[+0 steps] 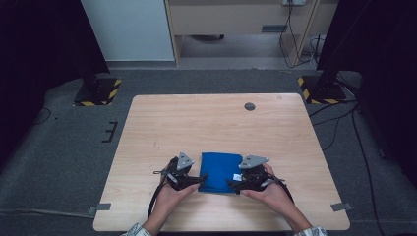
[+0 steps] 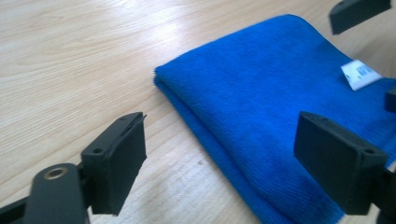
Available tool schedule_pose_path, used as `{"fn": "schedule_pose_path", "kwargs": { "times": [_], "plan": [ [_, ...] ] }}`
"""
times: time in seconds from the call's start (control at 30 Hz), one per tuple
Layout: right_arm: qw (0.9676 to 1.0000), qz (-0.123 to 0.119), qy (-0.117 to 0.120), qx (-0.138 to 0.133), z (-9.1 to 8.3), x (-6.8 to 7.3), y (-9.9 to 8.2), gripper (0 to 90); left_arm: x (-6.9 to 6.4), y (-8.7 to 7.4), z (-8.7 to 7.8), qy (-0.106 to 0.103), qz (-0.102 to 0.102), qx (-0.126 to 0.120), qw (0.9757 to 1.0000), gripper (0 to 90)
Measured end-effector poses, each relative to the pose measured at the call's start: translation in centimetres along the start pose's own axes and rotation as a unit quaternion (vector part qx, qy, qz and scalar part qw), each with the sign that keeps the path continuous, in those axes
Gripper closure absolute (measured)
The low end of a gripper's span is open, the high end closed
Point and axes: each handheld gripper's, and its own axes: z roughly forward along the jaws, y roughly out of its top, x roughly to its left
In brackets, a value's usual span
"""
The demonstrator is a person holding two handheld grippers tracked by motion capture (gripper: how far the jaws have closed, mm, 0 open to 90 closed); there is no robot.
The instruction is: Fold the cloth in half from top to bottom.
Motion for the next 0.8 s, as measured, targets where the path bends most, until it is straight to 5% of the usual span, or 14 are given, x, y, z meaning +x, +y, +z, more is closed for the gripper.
{"fn": "schedule_pose_path", "kwargs": {
  "times": [0.4,0.8],
  "plan": [
    [0.9989,0.034,-0.011,-0.031,-0.9,-1.2,0.6,9.0,1.4,0.2,-0.5,0.010,-0.033,-0.013,0.9993,11.0],
    [0.9973,0.055,-0.029,-0.039,-1.9,-2.8,0.2,8.7,2.3,0.3,-1.2,0.023,-0.035,-0.022,0.9989,10.2]
  ]
}}
